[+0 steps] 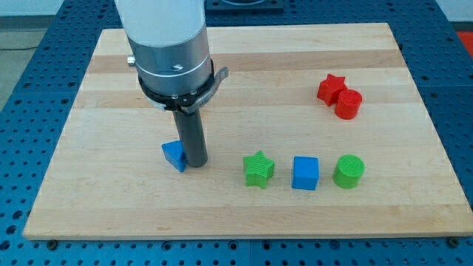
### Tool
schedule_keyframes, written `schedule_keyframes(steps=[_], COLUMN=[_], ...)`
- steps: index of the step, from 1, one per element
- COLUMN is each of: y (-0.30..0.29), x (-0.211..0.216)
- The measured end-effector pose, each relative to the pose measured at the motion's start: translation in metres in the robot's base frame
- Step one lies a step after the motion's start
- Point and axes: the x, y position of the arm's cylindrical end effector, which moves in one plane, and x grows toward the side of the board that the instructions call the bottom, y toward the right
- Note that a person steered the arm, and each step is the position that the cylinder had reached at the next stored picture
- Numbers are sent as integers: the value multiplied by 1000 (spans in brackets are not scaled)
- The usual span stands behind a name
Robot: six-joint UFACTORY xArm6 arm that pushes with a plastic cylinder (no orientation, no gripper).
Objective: Place your arm to the bottom of the green circle
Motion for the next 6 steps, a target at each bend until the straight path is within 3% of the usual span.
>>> schedule_keyframes(steps=[2, 4, 5, 6], y=[90, 246, 310, 312], x=[-52, -52, -24, 38])
